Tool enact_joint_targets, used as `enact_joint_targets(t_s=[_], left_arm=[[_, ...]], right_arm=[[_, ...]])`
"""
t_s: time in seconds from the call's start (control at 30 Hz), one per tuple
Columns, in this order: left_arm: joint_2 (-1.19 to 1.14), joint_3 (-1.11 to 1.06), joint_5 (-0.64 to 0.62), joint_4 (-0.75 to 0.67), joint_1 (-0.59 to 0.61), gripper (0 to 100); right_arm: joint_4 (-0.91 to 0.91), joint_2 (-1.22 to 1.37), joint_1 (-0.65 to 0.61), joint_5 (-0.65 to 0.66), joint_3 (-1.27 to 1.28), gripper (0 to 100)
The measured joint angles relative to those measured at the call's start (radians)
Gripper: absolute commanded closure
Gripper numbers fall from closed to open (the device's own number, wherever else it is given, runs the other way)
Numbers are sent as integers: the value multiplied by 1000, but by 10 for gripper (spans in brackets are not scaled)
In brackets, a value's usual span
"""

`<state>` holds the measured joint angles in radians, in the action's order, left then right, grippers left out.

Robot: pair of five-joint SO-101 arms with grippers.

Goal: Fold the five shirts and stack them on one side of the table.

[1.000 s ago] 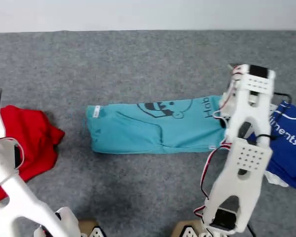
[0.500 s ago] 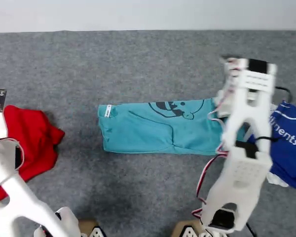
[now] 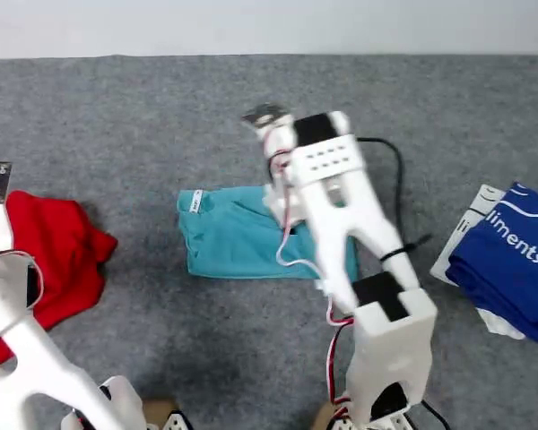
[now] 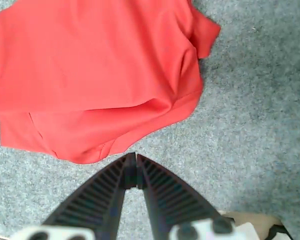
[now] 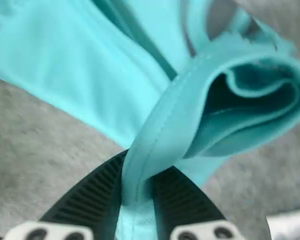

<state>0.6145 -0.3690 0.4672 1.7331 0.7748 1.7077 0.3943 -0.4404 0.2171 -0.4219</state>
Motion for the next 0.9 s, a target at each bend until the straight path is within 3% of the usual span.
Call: enact_joint_targets(t_s=[0.23,0.63,0.9], left_arm=[[0,-5,0,0,0,994],[0,-94,12,0,0,994],[0,-103,37,0,0,994]], right_arm=[[-31,138,-170,-28,-129,988],[2,493,-295,-28,-542,983],[44,628,-356,38,-806,721]])
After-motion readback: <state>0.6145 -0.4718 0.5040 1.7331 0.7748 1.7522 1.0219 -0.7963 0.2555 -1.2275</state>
